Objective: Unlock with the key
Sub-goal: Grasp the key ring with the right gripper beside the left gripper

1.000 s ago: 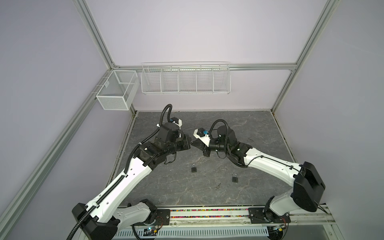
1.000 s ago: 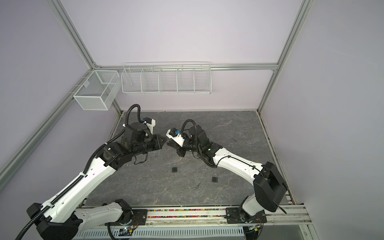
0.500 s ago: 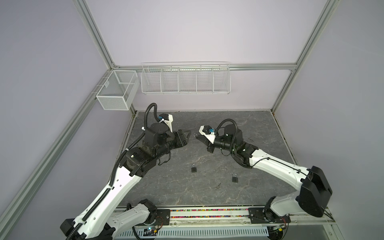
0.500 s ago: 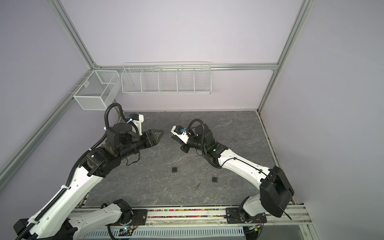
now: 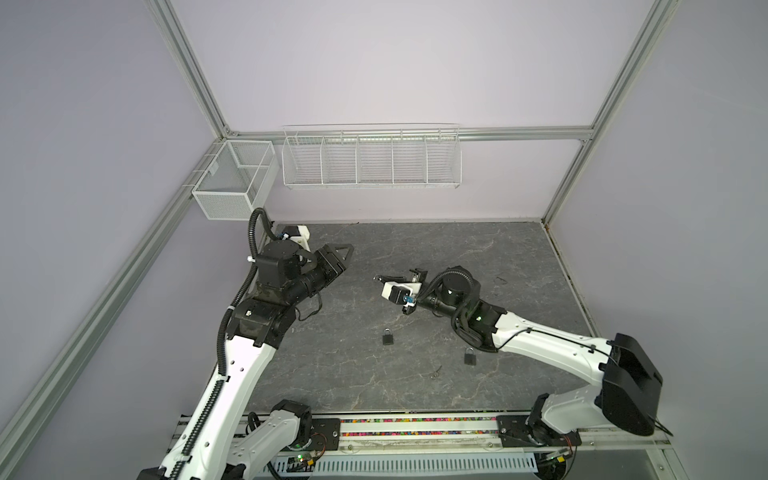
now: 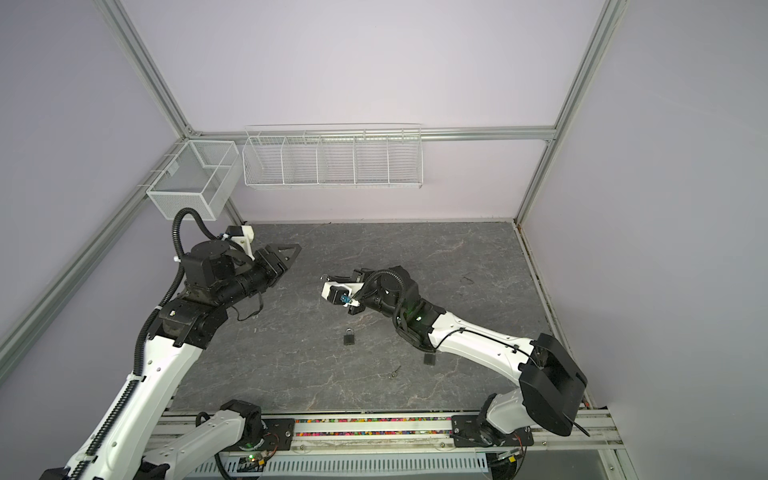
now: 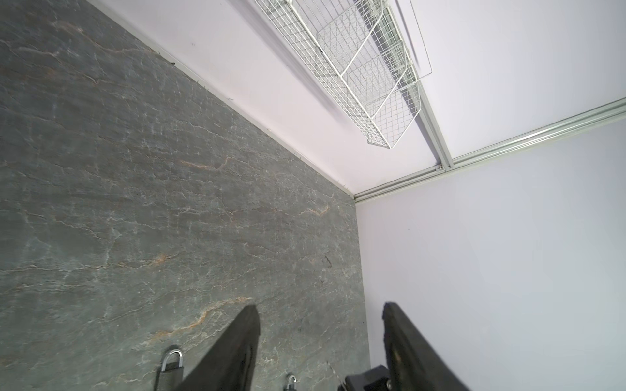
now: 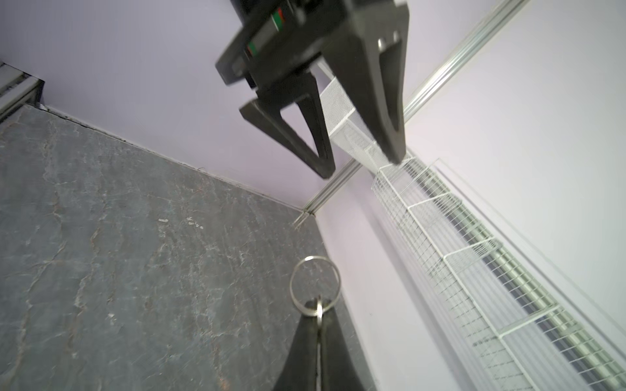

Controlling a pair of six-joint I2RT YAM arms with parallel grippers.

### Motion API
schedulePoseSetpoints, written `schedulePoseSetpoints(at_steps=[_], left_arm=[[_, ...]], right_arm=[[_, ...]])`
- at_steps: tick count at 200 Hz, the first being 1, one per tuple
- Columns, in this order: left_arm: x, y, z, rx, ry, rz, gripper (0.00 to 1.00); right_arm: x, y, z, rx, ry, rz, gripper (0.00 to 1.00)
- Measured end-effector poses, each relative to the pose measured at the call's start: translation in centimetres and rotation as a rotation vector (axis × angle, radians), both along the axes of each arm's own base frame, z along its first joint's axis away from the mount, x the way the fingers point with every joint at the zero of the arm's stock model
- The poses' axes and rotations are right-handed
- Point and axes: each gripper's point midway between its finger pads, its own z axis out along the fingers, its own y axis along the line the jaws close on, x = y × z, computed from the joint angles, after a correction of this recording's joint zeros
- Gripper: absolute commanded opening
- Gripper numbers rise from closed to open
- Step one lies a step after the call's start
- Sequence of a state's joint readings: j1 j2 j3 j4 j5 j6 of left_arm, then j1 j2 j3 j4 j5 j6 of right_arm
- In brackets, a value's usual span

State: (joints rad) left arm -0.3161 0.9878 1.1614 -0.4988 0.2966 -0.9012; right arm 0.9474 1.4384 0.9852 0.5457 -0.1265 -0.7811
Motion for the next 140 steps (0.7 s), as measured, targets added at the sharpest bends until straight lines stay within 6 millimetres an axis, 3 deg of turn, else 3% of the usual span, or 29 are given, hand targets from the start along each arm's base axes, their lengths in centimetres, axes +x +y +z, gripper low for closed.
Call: schedulePoseSetpoints(at_steps=[46, 92, 114, 140], left_arm=[[-0.5, -1.3, -0.3, -0.14, 0.042, -0.073, 0.53], [-2.6, -2.5, 0.4, -0.164, 0.04, -0.192, 0.5], [-3.8, -2.6, 1.3, -0.137, -0.008, -0.234, 0.49], [-4.7, -2.7, 1.6, -0.107, -0.046, -0.276, 0.48]], right_arm=[[-2.5, 1.9, 2.1, -0.003, -0.27, 0.022, 0.06], [-4.5, 3.5, 2.8, -0.03, -0.522, 0.034, 0.06], [-4.8, 4.2, 2.5, -0.032, -0.626, 0.026, 0.06], [-4.8, 5.3, 0.5, -0.057, -0.706, 0.019, 0.06]])
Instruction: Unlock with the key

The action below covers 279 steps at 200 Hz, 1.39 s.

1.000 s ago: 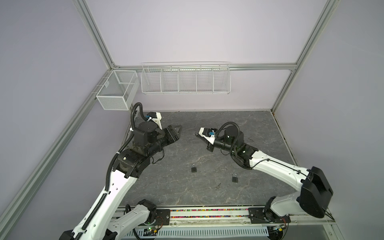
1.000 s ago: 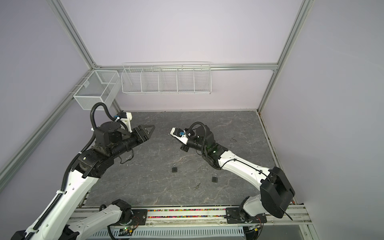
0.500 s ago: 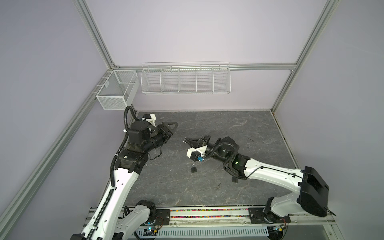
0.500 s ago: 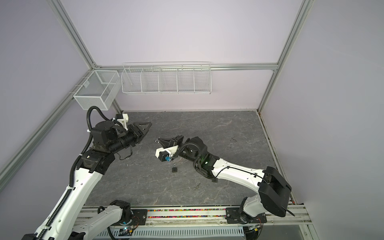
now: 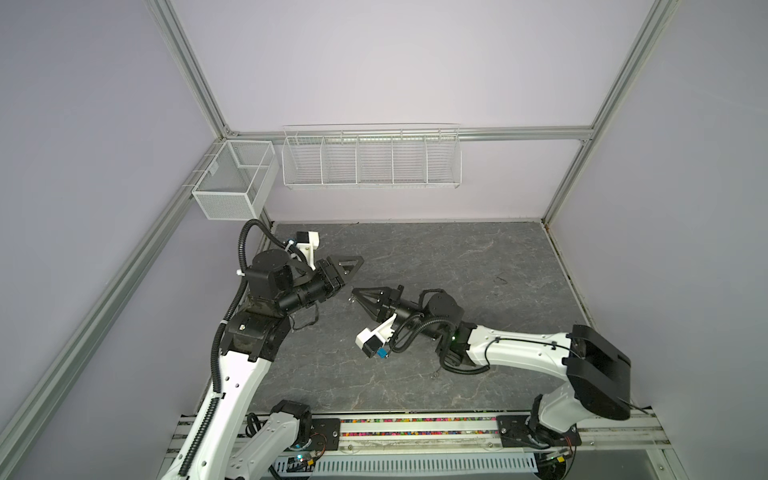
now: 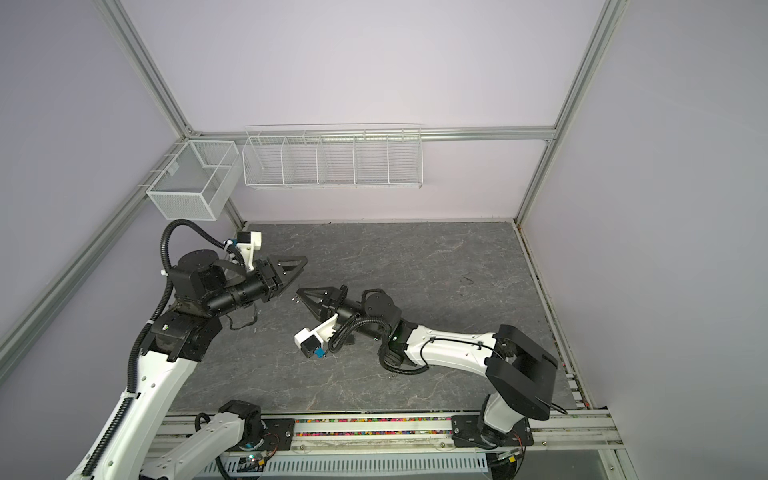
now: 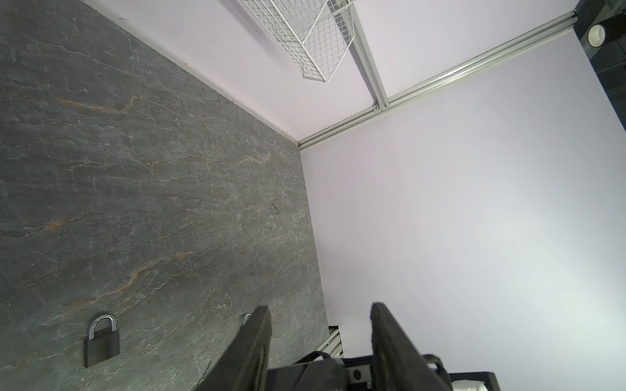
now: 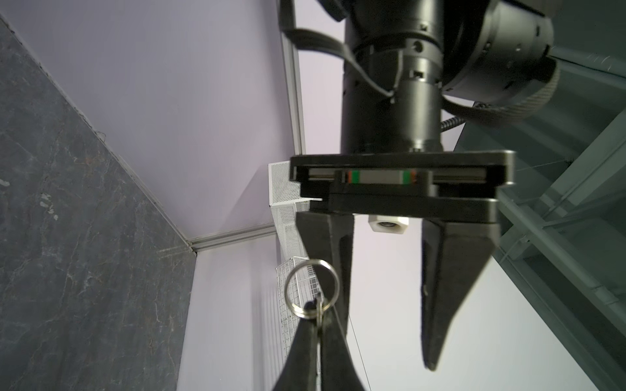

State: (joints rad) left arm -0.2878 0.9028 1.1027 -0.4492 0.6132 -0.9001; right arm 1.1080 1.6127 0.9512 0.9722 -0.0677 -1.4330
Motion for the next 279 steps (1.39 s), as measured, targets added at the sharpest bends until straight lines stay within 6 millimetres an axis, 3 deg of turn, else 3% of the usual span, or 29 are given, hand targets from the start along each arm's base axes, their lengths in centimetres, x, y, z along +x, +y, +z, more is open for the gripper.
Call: schedulePoseSetpoints(at_steps=[24, 93, 213, 279], left_arm=[[-0.3, 0.0, -0.9, 0.054, -0.004, -0.018, 0.47], [-0.3, 0.3, -2.7, 0.18, -0.003, -0.048, 0.45], [-1.2, -0.3, -2.3, 0.195, -0.023, -0.117, 0.11], [-1.3, -0.5, -2.0, 0.18, -0.027, -0.126, 0.02]], right_arm=[[-0.2, 0.3, -1.2, -0.026, -0.024, -0.002, 0.06], [-1.0, -0.7, 0.9, 0.009, -0.106, -0.012, 0.06], [-0.5, -1.3, 1.6, 0.026, -0.159, -0.043, 0.06], [0.0, -1.5, 1.5, 0.028, -0.158, -0.062, 0.06]])
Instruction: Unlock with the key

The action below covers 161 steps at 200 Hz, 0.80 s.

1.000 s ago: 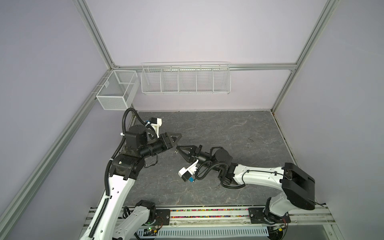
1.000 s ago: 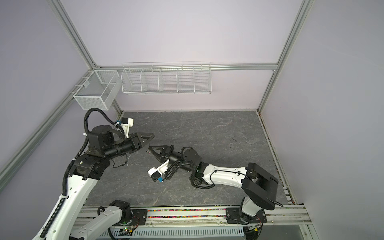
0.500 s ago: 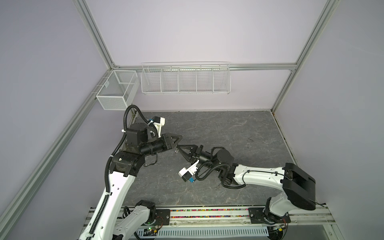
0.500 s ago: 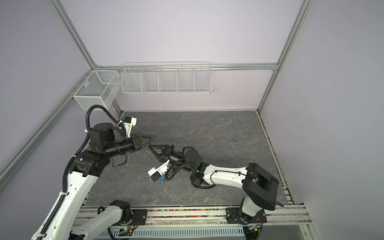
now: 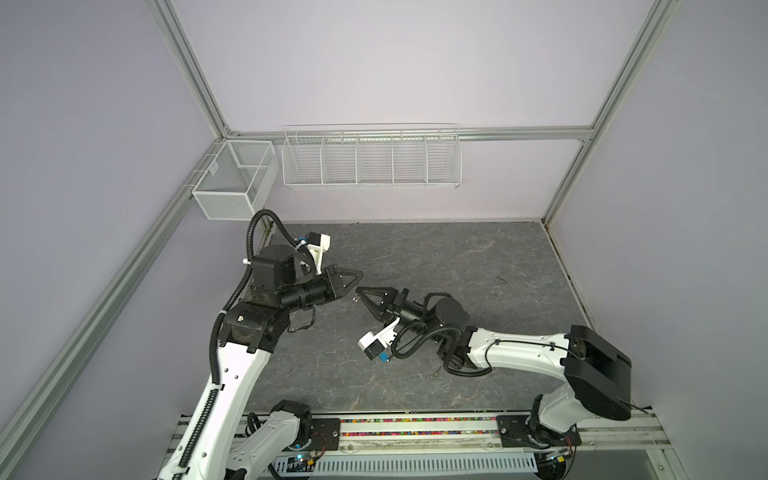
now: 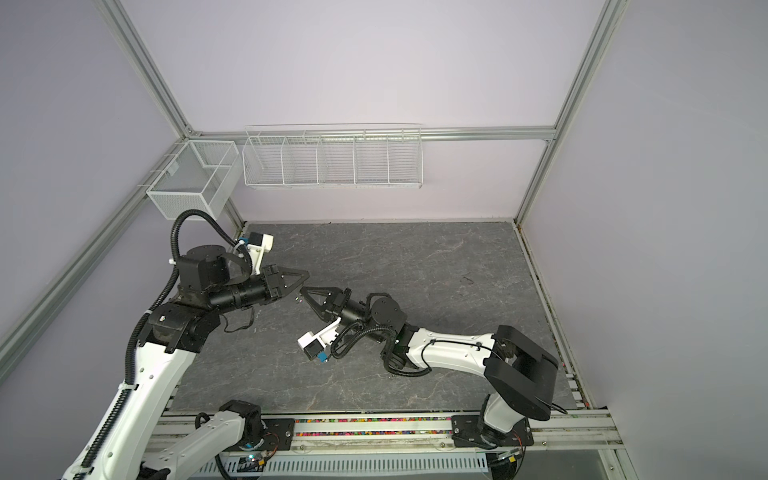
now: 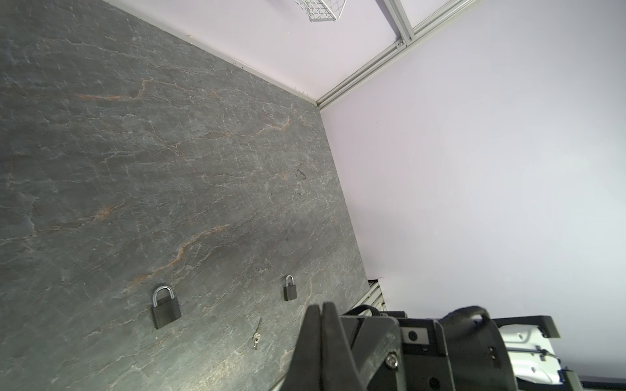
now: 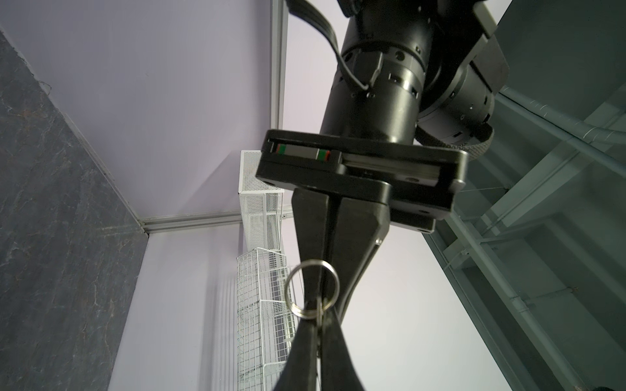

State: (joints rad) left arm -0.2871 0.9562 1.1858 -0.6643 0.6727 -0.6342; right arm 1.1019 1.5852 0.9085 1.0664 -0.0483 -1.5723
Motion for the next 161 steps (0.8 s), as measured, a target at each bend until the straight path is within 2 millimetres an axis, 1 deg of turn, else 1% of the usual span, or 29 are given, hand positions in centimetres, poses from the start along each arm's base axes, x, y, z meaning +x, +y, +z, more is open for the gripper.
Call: schedulePoseSetpoints(at_steps=[5, 29, 39, 45, 67, 91, 94, 95, 96, 98, 101, 104, 111, 115, 118, 119, 120, 121, 122, 123, 124, 125, 127, 132, 149, 161], left_arm=[[0.0, 0.0, 0.0, -0.001, 0.0, -0.001, 0.0], [0.0, 0.0, -0.1, 0.0, 0.002, -0.001, 0.0], [0.1, 0.0, -0.1, 0.001, 0.003, -0.002, 0.0], [0.1, 0.0, -0.1, 0.001, 0.003, -0.002, 0.0], [0.2, -0.1, 0.0, 0.001, 0.002, 0.0, 0.0], [0.8, 0.0, 0.5, -0.005, -0.014, 0.019, 0.0], [0.9, 0.0, 0.6, -0.006, -0.015, 0.023, 0.0], [0.9, 0.0, 0.6, -0.006, -0.016, 0.025, 0.0], [0.9, 0.1, 0.6, -0.007, -0.015, 0.026, 0.0], [1.0, 0.1, 0.7, -0.007, -0.018, 0.027, 0.0], [1.1, 0.1, 0.8, -0.008, -0.02, 0.032, 0.0], [1.2, 0.1, 0.8, -0.008, -0.022, 0.037, 0.0], [1.5, 0.2, 1.0, -0.009, -0.025, 0.052, 0.0], [1.7, 0.3, 1.0, -0.011, -0.025, 0.059, 0.0], [1.9, 0.3, 1.1, -0.012, -0.027, 0.067, 0.0], [1.9, 0.3, 1.2, -0.012, -0.028, 0.069, 0.0], [2.0, 0.3, 1.2, -0.012, -0.028, 0.073, 0.0], [2.1, 0.4, 1.2, -0.012, -0.028, 0.075, 0.0], [2.2, 0.4, 1.2, -0.013, -0.028, 0.077, 0.0], [2.2, 0.4, 1.3, -0.013, -0.029, 0.079, 0.0], [2.2, 0.4, 1.3, -0.013, -0.029, 0.081, 0.0], [2.3, 0.4, 1.4, -0.014, -0.031, 0.084, 0.0], [2.4, 0.4, 1.4, -0.014, -0.031, 0.088, 0.0], [3.0, 0.5, 1.6, -0.016, -0.036, 0.107, 0.0], [4.4, 0.8, 2.0, -0.026, -0.045, 0.156, 0.0], [5.5, 0.9, 2.1, -0.032, -0.052, 0.19, 0.0]], right_arm=[[0.0, 0.0, 0.0, 0.0, 0.0, 0.0, 0.06], [0.0, 0.0, 0.0, 0.0, 0.0, 0.0, 0.06], [0.0, 0.0, 0.0, 0.0, 0.001, 0.0, 0.09], [0.1, 0.0, -0.1, 0.0, 0.002, -0.001, 0.12], [0.2, 0.0, -0.1, 0.003, 0.015, -0.003, 0.32], [0.5, -0.1, -0.1, 0.006, 0.023, -0.01, 0.43], [0.5, -0.1, -0.1, 0.008, 0.028, -0.01, 0.45], [0.5, -0.1, -0.1, 0.009, 0.03, -0.01, 0.47], [0.6, -0.2, -0.1, 0.01, 0.032, -0.012, 0.52], [0.6, -0.2, -0.1, 0.011, 0.032, -0.013, 0.55], [0.6, -0.2, -0.1, 0.014, 0.043, -0.013, 0.57], [0.7, -0.2, -0.1, 0.014, 0.042, -0.016, 0.63], [0.8, -0.3, -0.2, 0.016, 0.058, -0.018, 0.73], [0.9, -0.3, -0.3, 0.015, 0.076, -0.018, 0.77], [0.9, -0.3, -0.3, 0.013, 0.08, -0.02, 0.83], [0.9, -0.3, -0.4, 0.012, 0.084, -0.019, 0.83], [0.9, -0.3, -0.4, 0.012, 0.09, -0.018, 0.85], [1.0, -0.3, -0.5, 0.011, 0.101, -0.018, 0.9], [1.0, -0.3, -0.5, 0.008, 0.103, -0.021, 0.9], [1.0, -0.3, -0.5, 0.006, 0.104, -0.022, 0.95], [1.0, -0.3, -0.6, 0.004, 0.105, -0.023, 0.95], [1.0, -0.3, -0.6, 0.002, 0.114, -0.02, 0.99], [1.1, -0.3, -0.7, 0.0, 0.129, -0.019, 0.99], [1.1, -0.4, -1.0, -0.015, 0.154, -0.021, 0.9], [1.4, -0.9, -0.9, -0.047, 0.255, -0.021, 0.89], [1.5, -1.5, 0.4, -0.031, 0.333, -0.019, 0.89]])
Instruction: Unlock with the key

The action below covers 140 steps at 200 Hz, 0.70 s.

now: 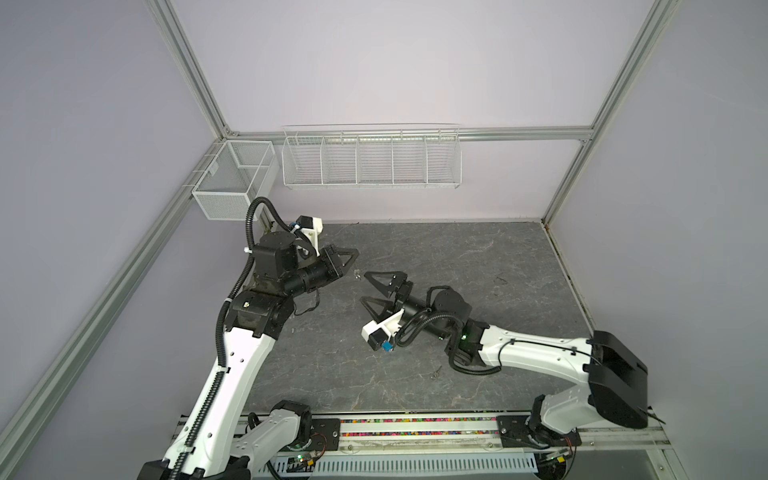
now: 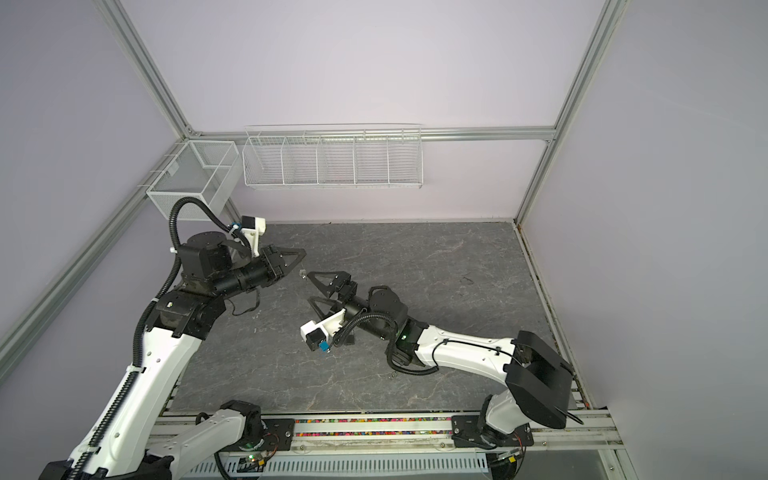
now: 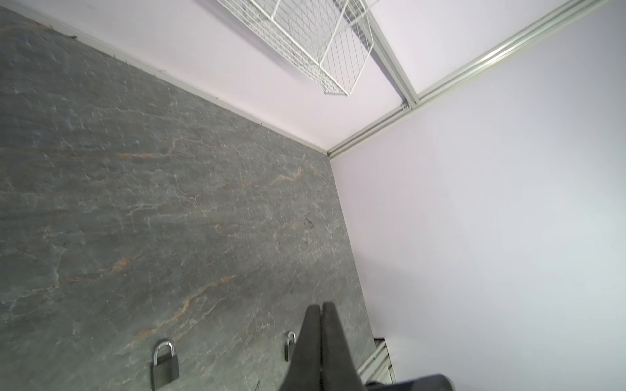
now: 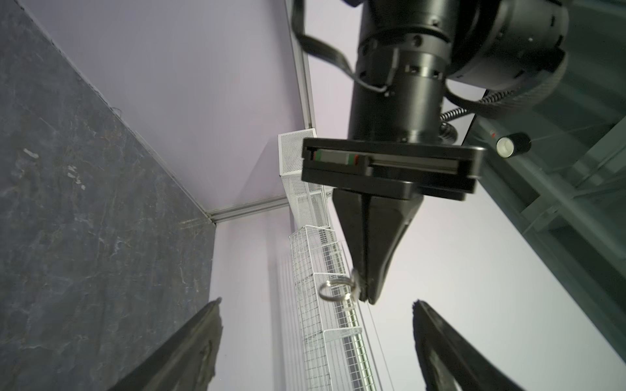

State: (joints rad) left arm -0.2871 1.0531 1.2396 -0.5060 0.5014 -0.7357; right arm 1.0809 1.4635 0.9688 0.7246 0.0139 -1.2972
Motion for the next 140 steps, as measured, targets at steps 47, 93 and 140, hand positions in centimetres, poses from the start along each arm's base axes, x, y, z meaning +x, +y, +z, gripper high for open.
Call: schedulePoseSetpoints(at_steps=[47, 93, 140], left_arm=[[3.9, 0.4, 0.3, -0.079, -0.057, 0.112, 0.0], [5.2, 0.2, 0.6, -0.158, -0.143, 0.156, 0.0], [5.1, -3.2, 1.4, -0.219, -0.198, 0.097, 0.0]], right_arm=[[3.2, -4.7, 3.5, 0.19, 0.385, -0.082, 0.89], [9.5, -11.2, 1.0, 0.417, 0.965, -0.247, 0.89], [11.3, -14.1, -2.8, 0.669, 1.598, -0.254, 0.94]])
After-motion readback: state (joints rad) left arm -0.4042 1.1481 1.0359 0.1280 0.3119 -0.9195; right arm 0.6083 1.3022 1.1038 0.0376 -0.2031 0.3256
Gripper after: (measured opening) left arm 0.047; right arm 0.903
